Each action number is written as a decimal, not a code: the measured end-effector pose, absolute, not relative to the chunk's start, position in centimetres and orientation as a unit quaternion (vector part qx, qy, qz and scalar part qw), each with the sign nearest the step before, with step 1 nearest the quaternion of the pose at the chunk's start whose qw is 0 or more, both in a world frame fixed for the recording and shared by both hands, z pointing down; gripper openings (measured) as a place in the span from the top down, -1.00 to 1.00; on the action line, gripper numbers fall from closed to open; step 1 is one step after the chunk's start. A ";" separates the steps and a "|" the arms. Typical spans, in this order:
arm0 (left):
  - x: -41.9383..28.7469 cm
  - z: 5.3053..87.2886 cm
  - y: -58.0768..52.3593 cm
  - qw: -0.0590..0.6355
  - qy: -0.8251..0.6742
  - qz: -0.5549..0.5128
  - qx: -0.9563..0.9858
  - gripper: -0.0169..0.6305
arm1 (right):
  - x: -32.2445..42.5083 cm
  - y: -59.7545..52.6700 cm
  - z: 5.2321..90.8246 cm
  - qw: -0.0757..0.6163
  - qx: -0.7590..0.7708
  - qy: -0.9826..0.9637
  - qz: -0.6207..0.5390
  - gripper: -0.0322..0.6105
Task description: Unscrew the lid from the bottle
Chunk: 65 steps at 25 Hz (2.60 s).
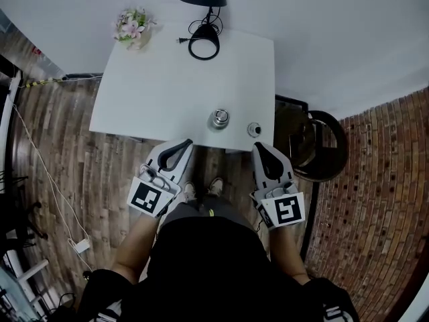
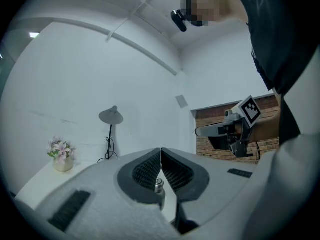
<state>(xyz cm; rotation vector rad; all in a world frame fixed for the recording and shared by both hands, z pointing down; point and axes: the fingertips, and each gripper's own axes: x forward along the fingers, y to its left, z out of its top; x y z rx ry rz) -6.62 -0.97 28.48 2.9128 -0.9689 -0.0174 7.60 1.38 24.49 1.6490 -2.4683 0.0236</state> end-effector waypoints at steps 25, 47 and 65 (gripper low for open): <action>1.3 43.3 -6.5 0.109 -0.261 0.064 0.957 0.32 | 6.4 -4.9 33.8 0.148 0.482 -0.863 0.038 0.85; 6.1 50.1 -11.0 0.087 -0.207 0.088 0.970 -0.19 | 3.3 -10.6 43.4 0.132 0.431 -0.889 0.078 -0.11; 7.5 50.9 -11.0 0.071 -0.163 0.109 0.978 -0.19 | 2.6 -12.1 44.8 0.150 0.452 -0.876 0.077 0.05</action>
